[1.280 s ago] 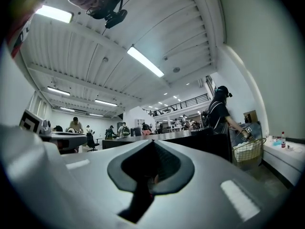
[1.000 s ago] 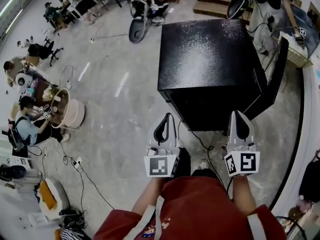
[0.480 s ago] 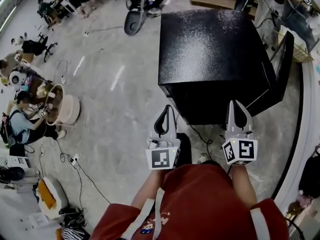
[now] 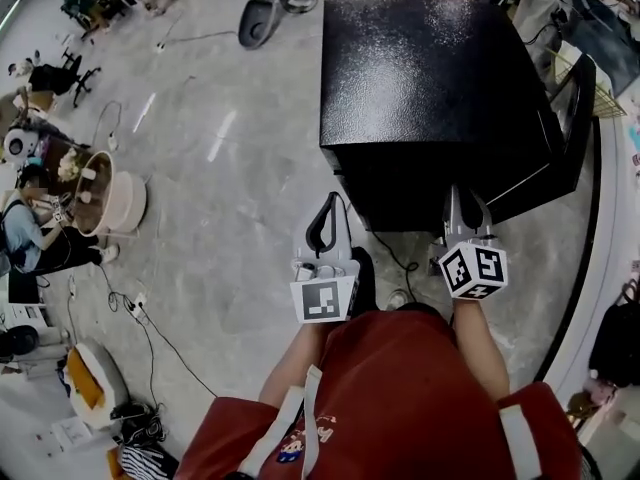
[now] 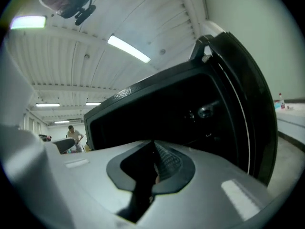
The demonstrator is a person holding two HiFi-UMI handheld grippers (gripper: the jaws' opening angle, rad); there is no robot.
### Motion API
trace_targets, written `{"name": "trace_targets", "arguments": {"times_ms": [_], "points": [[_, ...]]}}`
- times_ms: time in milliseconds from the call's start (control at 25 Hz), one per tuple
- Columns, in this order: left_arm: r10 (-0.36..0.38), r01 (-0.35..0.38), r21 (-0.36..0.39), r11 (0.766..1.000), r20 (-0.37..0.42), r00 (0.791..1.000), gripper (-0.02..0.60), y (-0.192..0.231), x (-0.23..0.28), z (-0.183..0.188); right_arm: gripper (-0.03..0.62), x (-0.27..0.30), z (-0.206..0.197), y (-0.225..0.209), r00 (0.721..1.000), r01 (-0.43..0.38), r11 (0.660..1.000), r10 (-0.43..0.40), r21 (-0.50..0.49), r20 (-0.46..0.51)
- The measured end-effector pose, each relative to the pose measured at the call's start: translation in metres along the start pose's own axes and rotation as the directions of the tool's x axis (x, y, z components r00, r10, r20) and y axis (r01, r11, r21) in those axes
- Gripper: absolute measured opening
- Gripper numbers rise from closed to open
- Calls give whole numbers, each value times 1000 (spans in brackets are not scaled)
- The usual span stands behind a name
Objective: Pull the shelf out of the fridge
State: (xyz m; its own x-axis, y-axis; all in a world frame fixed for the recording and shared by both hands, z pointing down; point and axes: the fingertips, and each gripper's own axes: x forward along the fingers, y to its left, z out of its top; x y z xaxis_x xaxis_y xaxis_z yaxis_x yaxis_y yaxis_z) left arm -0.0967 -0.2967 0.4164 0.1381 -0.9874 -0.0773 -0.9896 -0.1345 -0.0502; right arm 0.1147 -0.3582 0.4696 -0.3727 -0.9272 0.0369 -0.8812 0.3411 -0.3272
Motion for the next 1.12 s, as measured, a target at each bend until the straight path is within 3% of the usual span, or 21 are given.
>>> {"name": "trace_targets", "arguments": {"times_ms": [80, 200, 360, 520, 760, 1120], "points": [[0, 0, 2, 1000, 3, 1000, 2, 0, 0, -6, 21, 10, -11, -3, 1000, -3, 993, 3, 117, -2], [-13, 13, 1, 1000, 17, 1000, 2, -5, 0, -6, 62, 22, -20, -10, 1000, -8, 955, 8, 297, 1], [-9, 9, -18, 1000, 6, 1000, 2, -5, -5, -5, 86, 37, -34, -15, 1000, -28, 880, 26, 474, 11], [-5, 5, -13, 1000, 6, 1000, 2, -7, -7, -5, 128, 54, -49, -22, 999, -39, 777, 28, 628, 28], [-1, 1, 1, 1000, 8, 1000, 2, -8, -8, -6, 185, 78, -60, -40, 996, -19, 641, -53, 767, 69], [13, -12, 5, 1000, -10, 1000, 2, -7, -12, -7, 212, 121, -58, -56, 990, -29, 565, -95, 825, 100]]}}
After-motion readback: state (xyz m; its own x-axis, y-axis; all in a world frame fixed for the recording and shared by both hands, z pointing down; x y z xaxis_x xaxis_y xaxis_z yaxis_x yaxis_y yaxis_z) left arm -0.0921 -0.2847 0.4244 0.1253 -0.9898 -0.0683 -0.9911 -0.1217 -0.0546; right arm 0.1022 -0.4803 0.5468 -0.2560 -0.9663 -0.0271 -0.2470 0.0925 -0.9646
